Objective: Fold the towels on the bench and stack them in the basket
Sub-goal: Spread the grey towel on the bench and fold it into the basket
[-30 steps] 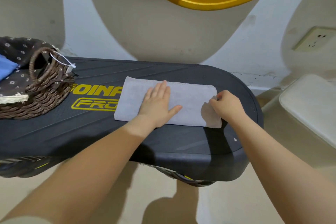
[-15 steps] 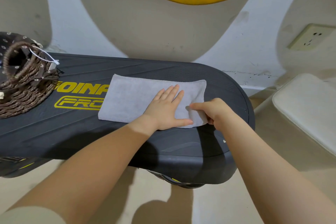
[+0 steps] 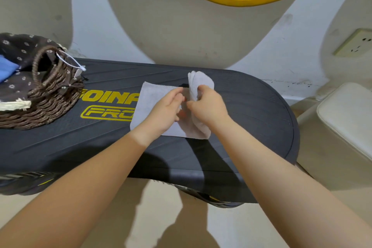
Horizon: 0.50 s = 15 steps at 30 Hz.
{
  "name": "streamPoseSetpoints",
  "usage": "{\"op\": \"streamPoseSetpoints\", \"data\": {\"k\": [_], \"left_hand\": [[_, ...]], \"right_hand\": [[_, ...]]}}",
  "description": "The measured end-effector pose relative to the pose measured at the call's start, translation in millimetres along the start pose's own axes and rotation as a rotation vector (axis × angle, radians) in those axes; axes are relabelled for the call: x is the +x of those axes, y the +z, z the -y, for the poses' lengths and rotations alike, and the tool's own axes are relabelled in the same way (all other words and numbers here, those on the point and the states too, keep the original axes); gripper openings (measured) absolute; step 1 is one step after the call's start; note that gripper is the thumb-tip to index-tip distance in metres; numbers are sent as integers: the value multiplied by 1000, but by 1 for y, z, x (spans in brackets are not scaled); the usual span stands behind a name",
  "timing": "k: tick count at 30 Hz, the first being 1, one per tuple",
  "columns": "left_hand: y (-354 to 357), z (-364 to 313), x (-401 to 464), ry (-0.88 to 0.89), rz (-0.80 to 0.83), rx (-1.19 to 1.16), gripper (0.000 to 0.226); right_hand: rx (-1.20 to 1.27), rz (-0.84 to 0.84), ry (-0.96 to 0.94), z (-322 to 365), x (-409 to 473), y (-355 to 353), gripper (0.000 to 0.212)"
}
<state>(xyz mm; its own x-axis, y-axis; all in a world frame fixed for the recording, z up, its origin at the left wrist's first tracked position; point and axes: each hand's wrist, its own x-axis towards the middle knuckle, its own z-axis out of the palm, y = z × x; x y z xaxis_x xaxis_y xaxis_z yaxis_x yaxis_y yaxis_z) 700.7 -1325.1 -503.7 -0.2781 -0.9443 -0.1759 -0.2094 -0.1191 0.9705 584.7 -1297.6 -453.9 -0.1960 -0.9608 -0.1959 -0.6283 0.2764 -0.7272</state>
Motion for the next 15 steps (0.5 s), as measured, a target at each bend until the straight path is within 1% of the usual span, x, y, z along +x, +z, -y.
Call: {"op": "streamPoseSetpoints", "data": {"k": [1, 3, 6, 10, 12, 13, 14, 15], "left_hand": [[-5, 2, 0, -28, -15, -43, 39], [-12, 4, -2, -50, -22, -88, 42], [-17, 5, -2, -59, -8, -57, 40], [-16, 5, -1, -70, 61, 31, 33], [-15, 4, 0, -72, 94, 54, 31], [-15, 3, 1, -60, 99, 84, 33], [-16, 3, 2, -42, 105, 145, 36], [-17, 4, 4, -20, 114, 216, 36]], "right_hand": [[-17, 36, 16, 2, 1, 9, 18], [11, 112, 62, 5, 3, 22, 22], [4, 153, 77, 7, 4, 31, 27], [-34, 174, 56, 7, 7, 33, 29], [-76, 133, 17, 8, 6, 30, 27], [-165, 80, -33, 7, 5, 27, 27], [-312, 12, -104, 5, 4, 25, 33], [-464, -56, -181, 2, 5, 23, 44]]}}
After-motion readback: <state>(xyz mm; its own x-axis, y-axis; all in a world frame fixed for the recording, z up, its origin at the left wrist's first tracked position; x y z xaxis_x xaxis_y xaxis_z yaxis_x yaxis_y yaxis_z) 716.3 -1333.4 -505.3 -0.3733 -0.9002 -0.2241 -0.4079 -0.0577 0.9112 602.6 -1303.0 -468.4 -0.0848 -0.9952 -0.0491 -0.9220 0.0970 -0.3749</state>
